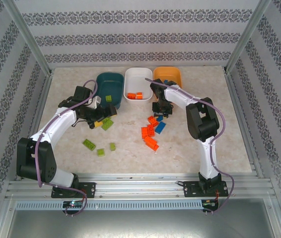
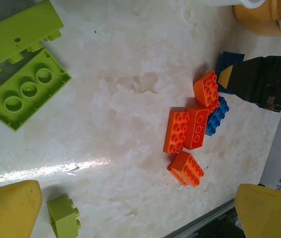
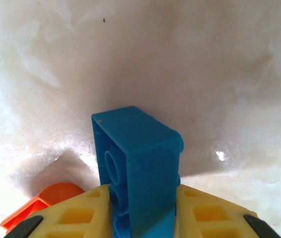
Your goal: Sort the legos into containers by color
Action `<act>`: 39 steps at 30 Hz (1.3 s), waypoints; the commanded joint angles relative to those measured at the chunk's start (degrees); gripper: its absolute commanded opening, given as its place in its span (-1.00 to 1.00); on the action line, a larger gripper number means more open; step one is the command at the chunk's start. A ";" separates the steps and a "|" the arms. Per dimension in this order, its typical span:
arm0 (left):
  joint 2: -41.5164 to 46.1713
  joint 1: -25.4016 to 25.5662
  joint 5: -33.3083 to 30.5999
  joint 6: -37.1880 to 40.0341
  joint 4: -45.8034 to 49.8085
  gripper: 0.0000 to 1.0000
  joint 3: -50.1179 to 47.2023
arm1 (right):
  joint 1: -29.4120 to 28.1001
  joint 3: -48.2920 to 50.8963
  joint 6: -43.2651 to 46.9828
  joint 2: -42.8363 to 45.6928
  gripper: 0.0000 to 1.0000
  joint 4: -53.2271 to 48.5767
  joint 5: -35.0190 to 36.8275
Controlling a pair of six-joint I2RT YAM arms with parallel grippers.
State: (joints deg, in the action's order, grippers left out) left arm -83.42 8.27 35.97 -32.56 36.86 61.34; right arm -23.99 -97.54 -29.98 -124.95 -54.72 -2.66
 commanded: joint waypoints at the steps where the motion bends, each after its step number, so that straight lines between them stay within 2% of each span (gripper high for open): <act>1: -0.30 0.40 -0.28 1.00 1.29 1.00 -0.49 | 0.35 -0.03 -0.34 -0.71 -0.58 -0.70 0.21; 9: -0.47 0.39 -0.04 0.43 0.19 1.00 -0.65 | 0.32 6.17 -1.64 7.03 -0.68 -0.04 1.83; 19: -1.34 0.40 1.41 -1.74 -4.09 1.00 -1.83 | 2.59 20.94 -4.67 24.12 -0.68 -0.09 2.65; 26: -3.00 1.75 2.57 -3.25 -7.23 1.00 -2.37 | 6.99 19.57 -4.81 34.48 -0.65 -2.01 -1.77; 31: -3.11 2.54 3.22 -3.41 -7.43 1.00 -2.36 | 9.72 11.91 -5.36 30.64 -0.64 -0.92 -6.98; 39: -0.85 2.58 2.41 -0.78 -3.92 1.00 -2.91 | 10.31 -9.24 -4.51 12.01 -0.64 -3.27 -9.02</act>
State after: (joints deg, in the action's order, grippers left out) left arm -86.21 10.46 38.20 -34.96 31.11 59.20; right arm -13.87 -101.80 -34.57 -106.96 -56.18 -9.85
